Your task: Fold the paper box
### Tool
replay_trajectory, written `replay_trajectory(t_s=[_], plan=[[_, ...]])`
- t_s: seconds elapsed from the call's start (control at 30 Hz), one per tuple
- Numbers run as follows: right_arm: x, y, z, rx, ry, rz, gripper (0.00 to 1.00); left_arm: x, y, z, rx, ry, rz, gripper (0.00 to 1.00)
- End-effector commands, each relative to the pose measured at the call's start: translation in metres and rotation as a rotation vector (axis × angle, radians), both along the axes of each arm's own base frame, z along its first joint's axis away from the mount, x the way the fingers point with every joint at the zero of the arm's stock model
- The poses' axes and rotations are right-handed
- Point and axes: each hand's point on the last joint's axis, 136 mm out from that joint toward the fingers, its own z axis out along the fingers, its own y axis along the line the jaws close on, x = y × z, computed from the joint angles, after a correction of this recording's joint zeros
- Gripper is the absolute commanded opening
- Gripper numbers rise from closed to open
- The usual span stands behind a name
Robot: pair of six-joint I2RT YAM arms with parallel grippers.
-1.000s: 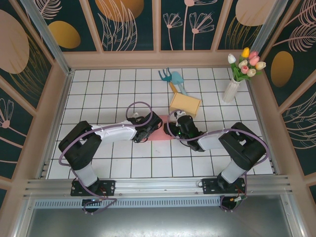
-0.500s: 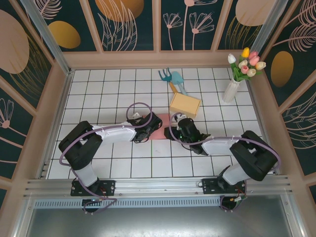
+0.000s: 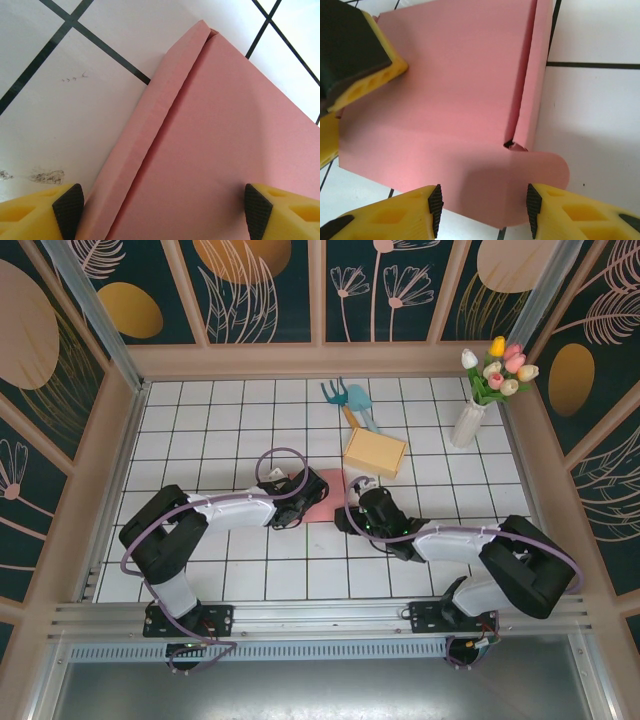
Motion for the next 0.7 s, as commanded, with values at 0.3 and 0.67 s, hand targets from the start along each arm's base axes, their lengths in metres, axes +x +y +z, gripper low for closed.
replay_trajectory(t_s=[0.3,0.67], plan=[[0.0,0.015,-0.001,0.029,0.001,0.047,0.51,-0.028,0.029,-0.041,0.123,0.147,0.0,0.83],[-0.009,0.028,0.008,0.077,-0.001,0.133,0.44,-0.028,0.03,-0.042,0.127,0.15,0.0,0.83]])
